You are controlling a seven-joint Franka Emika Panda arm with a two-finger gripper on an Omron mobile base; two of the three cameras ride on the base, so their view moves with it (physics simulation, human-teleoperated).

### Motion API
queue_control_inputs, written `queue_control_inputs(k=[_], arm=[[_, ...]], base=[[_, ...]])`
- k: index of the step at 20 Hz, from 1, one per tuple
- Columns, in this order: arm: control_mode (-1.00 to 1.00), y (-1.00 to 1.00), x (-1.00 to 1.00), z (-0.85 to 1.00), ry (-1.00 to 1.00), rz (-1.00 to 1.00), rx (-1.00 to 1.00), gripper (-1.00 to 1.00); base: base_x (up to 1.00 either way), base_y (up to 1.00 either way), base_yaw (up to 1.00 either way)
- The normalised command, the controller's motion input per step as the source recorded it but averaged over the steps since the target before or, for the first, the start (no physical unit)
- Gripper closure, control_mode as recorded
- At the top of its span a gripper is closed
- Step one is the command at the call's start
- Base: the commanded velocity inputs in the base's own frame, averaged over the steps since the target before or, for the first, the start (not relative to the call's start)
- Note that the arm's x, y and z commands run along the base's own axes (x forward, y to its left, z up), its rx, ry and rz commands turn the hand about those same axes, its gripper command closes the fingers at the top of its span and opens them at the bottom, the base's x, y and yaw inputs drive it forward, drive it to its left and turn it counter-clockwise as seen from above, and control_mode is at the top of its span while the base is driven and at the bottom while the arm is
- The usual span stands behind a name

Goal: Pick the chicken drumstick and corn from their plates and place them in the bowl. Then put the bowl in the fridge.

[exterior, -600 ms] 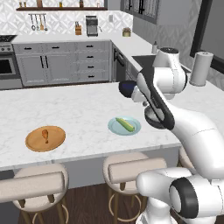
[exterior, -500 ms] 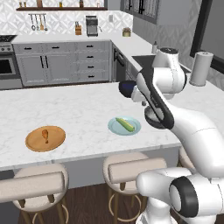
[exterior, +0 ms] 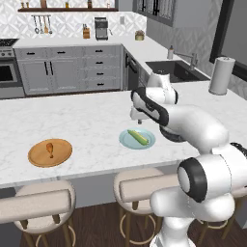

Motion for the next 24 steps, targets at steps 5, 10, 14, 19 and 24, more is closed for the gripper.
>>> queue_control_inputs(k=[5,10,14,19,24], arm=[[-1.0,0.16,1.0,-0.97,0.17,0.0,-0.04,-1.0],[-1.0,-0.17,0.28,-0.49,0.15,-0.01,-0.03,-1.0],[-1.0,-0.48,0.28,-0.72,-0.08,0.06,0.0,-1.0],[-1.0,-0.08,0.41,-0.51,-0.14,0.03,0.0,-1.0],[-1.0,0.0,0.14,-0.42,-0.07,0.02,0.0,-1.0]], base=[[0.0,0.0,0.0],[0.0,0.0,0.0],[0.0,0.0,0.0],[0.0,0.0,0.0],[0.0,0.0,0.0]])
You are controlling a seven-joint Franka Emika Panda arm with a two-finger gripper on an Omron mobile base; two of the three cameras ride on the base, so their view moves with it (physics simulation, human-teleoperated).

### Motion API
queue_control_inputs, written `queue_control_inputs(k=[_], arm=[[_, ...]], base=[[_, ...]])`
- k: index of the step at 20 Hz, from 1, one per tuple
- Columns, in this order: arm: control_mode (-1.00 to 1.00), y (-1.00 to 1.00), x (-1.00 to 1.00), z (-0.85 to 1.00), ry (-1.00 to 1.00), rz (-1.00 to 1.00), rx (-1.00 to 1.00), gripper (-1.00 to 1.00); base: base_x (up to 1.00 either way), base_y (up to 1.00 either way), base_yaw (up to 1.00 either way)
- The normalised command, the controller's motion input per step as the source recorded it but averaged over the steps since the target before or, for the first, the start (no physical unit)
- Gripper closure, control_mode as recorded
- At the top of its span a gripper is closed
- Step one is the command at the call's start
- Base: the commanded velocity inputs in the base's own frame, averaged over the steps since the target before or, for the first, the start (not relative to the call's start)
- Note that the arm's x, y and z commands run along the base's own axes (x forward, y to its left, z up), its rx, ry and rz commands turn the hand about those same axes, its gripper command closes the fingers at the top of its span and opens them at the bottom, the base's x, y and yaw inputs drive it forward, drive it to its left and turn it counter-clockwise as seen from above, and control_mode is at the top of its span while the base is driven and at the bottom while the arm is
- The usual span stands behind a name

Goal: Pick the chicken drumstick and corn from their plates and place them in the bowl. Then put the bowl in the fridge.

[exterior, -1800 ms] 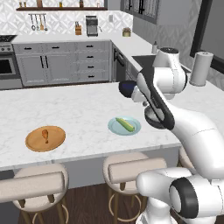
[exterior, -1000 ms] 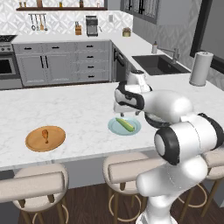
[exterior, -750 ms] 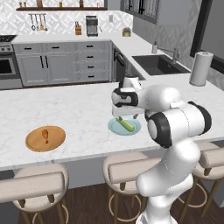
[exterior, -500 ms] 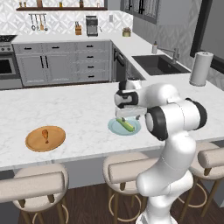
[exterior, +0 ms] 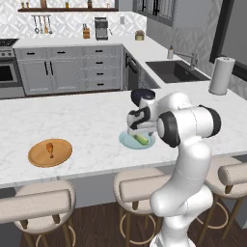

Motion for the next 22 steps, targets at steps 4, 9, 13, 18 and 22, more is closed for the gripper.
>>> queue_control_inputs(k=[4,9,13,18,22], arm=[[-1.0,0.01,0.17,-0.56,-0.02,0.02,-0.06,-1.0],[-1.0,0.01,0.09,-0.28,0.0,0.0,-0.04,1.0],[-1.0,0.0,0.0,0.14,-0.04,0.0,0.0,1.0],[-1.0,-0.19,-0.18,0.73,-0.22,-0.1,0.04,1.0],[-1.0,-0.75,-0.06,1.0,-0.19,-0.26,0.18,1.0]], base=[[0.0,0.0,0.0],[0.0,0.0,0.0],[0.0,0.0,0.0],[0.0,0.0,0.0],[0.0,0.0,0.0]])
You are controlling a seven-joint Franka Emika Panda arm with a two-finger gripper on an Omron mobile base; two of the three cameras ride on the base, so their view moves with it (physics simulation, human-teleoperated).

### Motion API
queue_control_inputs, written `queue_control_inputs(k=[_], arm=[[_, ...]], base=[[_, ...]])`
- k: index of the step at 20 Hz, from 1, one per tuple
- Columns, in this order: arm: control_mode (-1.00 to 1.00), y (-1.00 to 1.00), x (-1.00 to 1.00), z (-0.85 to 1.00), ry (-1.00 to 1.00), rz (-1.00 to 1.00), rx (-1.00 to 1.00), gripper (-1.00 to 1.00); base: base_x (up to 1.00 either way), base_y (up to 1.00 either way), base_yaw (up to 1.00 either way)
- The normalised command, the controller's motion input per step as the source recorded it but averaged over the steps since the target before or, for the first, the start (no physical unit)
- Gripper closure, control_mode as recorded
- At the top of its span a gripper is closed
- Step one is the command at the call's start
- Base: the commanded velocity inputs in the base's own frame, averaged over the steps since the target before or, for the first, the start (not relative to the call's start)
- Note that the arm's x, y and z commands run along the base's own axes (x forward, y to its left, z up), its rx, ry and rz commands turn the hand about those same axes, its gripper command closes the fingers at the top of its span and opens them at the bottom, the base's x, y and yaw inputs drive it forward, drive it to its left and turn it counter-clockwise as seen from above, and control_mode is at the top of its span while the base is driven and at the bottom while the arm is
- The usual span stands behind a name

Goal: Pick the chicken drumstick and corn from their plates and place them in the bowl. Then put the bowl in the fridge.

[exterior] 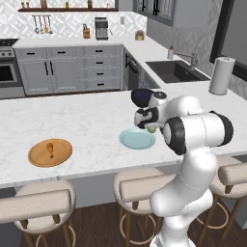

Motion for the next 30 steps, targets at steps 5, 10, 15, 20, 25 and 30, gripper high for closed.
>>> queue_control_inputs(k=[5,10,15,20,25,30], arm=[[-1.0,-1.0,0.0,0.98,0.0,-0.33,0.17,1.0],[-1.0,-1.0,0.27,0.35,0.14,-0.33,0.01,1.0],[-1.0,-0.42,0.33,-0.71,0.15,-0.12,-0.17,1.0],[-1.0,0.0,0.16,-0.51,0.03,-0.01,-0.09,-1.0],[-1.0,0.0,0.0,0.0,0.0,0.0,0.0,-1.0],[-1.0,0.0,-0.07,0.11,0.03,0.0,0.01,-1.0]], base=[[0.0,0.0,0.0],[0.0,0.0,0.0],[0.0,0.0,0.0],[0.0,0.0,0.0],[0.0,0.0,0.0],[0.0,0.0,0.0]])
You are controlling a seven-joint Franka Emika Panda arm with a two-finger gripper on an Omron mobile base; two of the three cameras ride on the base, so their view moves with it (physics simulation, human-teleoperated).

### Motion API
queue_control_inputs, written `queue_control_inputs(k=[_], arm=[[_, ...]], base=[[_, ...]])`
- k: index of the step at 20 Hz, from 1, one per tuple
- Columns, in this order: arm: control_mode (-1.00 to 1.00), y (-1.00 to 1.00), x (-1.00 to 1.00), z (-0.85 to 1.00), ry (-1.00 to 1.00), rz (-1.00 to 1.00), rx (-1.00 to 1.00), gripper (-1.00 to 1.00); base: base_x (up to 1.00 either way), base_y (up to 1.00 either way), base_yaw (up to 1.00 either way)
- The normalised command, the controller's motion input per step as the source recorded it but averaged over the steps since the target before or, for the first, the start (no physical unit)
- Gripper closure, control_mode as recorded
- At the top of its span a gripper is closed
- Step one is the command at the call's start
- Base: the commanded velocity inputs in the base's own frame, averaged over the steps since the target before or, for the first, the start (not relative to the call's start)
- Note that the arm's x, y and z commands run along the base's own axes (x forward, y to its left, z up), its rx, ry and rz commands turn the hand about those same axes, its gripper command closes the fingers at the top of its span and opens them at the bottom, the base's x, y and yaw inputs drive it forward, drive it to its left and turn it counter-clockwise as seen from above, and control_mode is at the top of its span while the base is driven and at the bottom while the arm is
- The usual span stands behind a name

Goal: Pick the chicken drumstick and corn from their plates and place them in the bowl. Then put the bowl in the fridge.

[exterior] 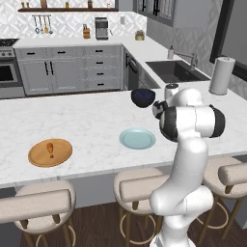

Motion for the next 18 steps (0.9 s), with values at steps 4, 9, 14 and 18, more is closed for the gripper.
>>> queue_control_inputs(k=[4,9,14,18], arm=[[-1.0,0.19,-0.73,0.99,0.2,0.05,0.11,-1.0],[-1.0,0.4,-1.0,1.0,0.34,0.12,0.11,-1.0],[-1.0,0.64,-1.0,0.98,0.35,0.16,0.11,-1.0],[-1.0,0.97,-1.0,0.31,0.04,0.2,0.03,-1.0]], base=[[0.0,0.0,0.0],[0.0,0.0,0.0],[0.0,0.0,0.0],[0.0,0.0,0.0]])
